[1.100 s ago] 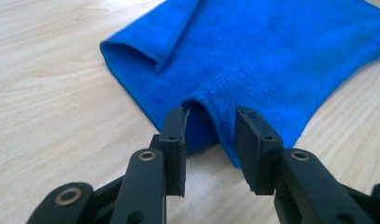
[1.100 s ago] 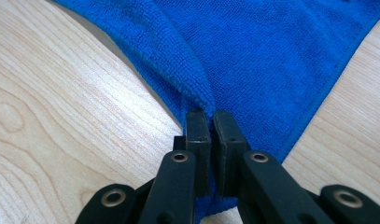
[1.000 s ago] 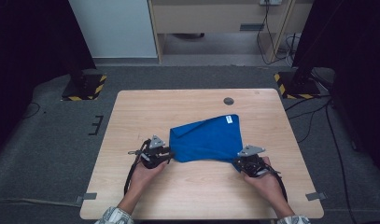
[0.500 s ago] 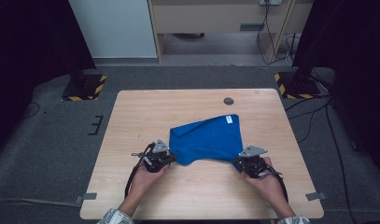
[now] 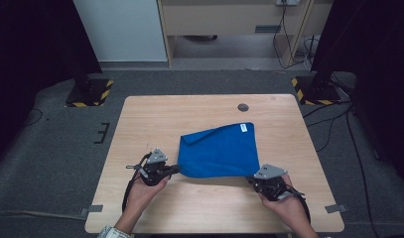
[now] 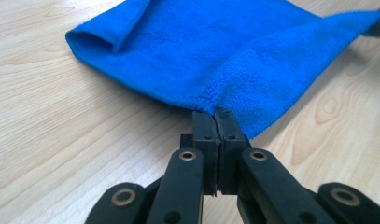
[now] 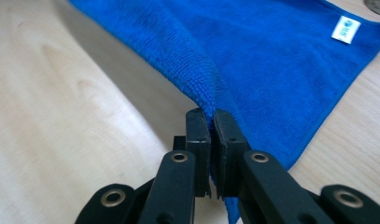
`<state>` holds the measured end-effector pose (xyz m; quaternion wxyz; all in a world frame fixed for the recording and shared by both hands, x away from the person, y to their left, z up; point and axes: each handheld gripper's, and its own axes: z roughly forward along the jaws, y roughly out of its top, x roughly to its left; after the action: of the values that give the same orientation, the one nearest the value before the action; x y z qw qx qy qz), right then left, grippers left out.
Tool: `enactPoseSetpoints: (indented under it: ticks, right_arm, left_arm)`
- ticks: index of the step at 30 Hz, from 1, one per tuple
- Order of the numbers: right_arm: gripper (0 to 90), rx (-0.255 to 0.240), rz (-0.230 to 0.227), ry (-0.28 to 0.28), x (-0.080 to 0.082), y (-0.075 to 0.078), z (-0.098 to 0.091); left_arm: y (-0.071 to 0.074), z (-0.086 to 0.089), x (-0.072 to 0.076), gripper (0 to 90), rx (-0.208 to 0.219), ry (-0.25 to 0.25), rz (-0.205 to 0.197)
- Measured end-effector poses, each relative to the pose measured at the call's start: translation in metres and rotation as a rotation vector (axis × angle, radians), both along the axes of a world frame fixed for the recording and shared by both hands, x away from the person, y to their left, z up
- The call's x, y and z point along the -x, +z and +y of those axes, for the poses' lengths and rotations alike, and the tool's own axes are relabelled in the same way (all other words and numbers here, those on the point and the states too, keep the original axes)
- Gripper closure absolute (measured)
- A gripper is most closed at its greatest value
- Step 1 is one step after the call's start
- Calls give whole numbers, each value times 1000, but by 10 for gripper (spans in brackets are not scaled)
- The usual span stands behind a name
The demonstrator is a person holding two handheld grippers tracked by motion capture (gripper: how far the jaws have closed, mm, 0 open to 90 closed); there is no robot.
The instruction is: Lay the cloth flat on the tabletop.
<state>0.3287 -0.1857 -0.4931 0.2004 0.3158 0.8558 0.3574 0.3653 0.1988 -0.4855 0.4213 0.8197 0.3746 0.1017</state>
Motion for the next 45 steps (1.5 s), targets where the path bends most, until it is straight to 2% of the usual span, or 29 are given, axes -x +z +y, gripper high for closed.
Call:
enactPoseSetpoints:
  ticks: [4,7,10,13,15,16,17,19,21,29,31,34,37,39,45]
  right_arm:
    - [863,24,-20,32,15,4,7]
    - [858,48,-16,51,24,2,9]
    - [854,80,-1,61,28,-2,10]
    - [829,74,8,52,26,-2,8]
    - [726,60,15,43,25,-3,6]
    - [644,61,20,40,24,-3,6]
    - [577,55,24,29,23,-4,5]
    - [455,41,22,23,21,-4,6]
    - [400,29,16,23,20,-4,9]
    - [311,29,19,4,12,-9,16]
    - [312,27,25,-14,9,-10,15]
    - [345,1,41,-41,0,-11,11]
    - [516,-26,58,-40,-7,-14,8]
    - [614,-33,66,-38,-10,-14,7]
    - [649,-45,55,-32,-9,-12,6]
  left_arm:
    - [2,6,7,889,10,6,8]
    - [2,7,12,889,-2,0,21]
    - [0,6,18,889,-18,-15,43]
    - [1,4,22,886,-11,-29,56]
    - [3,3,24,864,-10,-34,49]
    - [2,2,24,820,-23,-16,36]
    - [0,1,22,733,-29,1,32]
    - [-4,1,19,643,-15,20,41]
    - [-6,1,17,585,-27,23,44]
    - [-7,-2,15,439,-56,41,-18]
    - [-8,-4,12,429,-72,51,-43]
    - [-9,-6,3,411,-70,64,-60]
    - [-12,-11,-9,443,-69,57,-48]
    - [-15,-15,-19,455,-88,51,-47]
    - [-22,-25,-46,503,-122,48,-42]
